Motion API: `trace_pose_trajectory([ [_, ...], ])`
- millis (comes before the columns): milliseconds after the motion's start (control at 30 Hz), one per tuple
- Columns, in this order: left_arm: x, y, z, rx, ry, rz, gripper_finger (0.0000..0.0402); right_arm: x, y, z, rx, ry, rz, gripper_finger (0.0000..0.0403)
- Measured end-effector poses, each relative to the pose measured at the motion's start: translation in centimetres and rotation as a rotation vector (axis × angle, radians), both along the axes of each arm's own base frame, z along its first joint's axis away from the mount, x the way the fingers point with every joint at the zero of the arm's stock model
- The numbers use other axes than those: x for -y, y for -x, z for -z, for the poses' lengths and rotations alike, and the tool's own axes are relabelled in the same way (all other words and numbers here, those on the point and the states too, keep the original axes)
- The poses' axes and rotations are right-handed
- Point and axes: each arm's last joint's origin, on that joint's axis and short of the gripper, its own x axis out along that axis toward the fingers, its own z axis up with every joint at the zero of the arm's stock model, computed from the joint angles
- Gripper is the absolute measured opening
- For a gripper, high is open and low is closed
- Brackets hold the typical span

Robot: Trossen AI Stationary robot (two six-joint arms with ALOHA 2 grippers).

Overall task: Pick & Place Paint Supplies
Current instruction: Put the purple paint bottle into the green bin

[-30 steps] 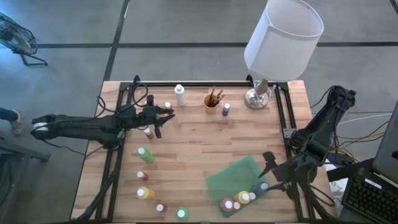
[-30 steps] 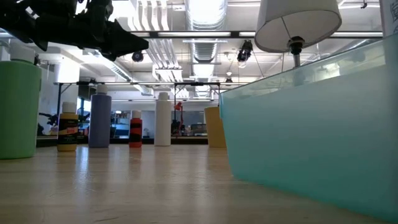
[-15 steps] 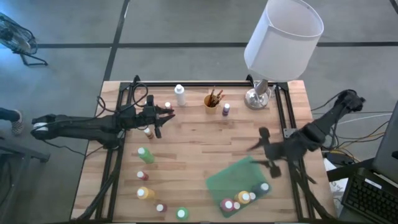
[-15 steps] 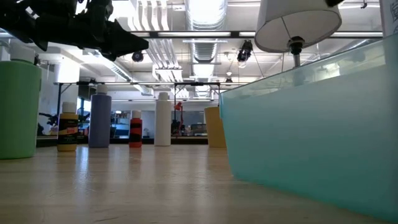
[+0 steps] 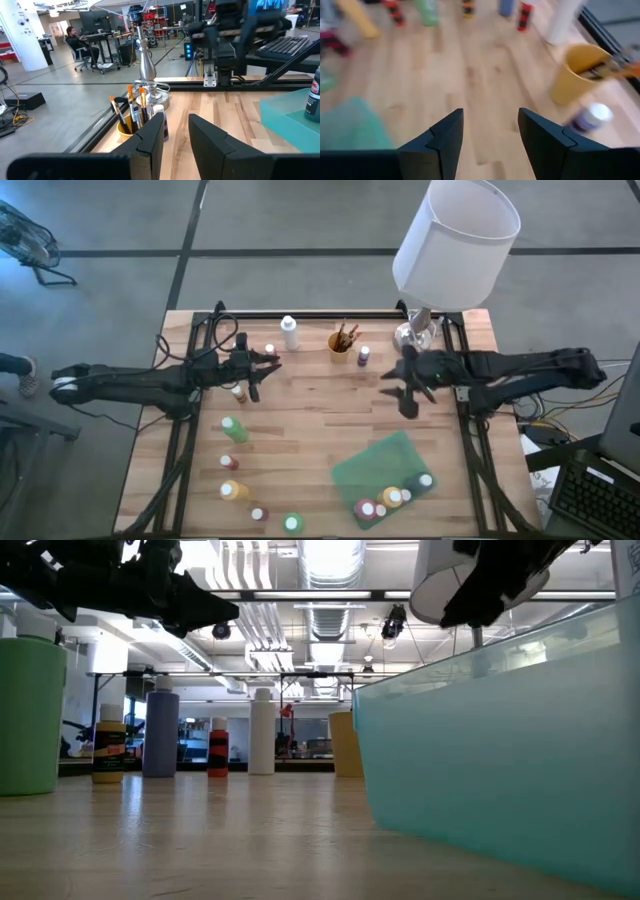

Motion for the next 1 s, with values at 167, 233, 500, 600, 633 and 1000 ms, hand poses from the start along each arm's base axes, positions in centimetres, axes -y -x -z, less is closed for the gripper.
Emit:
trace_pose_trajectory([
  [167,0.0,0.0,0.0,0.000,0.000,0.000,0.0097,2.3,-0.7,0.8,-0.030,0.005,0.069,0.0190],
  [233,0.0,0.0,0.0,-0.001,0.000,-0.001,0.0097,3.1,-1.1,1.0,-0.017,-0.012,0.062,0.0192],
  [500,0.0,0.0,0.0,0.000,0.000,-0.001,0.0097,6.6,-2.3,2.4,-0.037,-0.047,0.130,0.0178],
  [600,0.0,0.0,0.0,0.000,0.000,-0.001,0.0097,7.9,-2.5,3.3,-0.076,-0.055,0.175,0.0172],
  [633,0.0,0.0,0.0,0.000,0.000,-0.001,0.0097,8.2,-2.6,3.6,-0.087,-0.057,0.185,0.0170],
  [1000,0.0,0.0,0.0,0.000,0.000,-0.001,0.0097,10.6,-4.9,4.9,0.014,-0.053,0.221,0.0169],
])
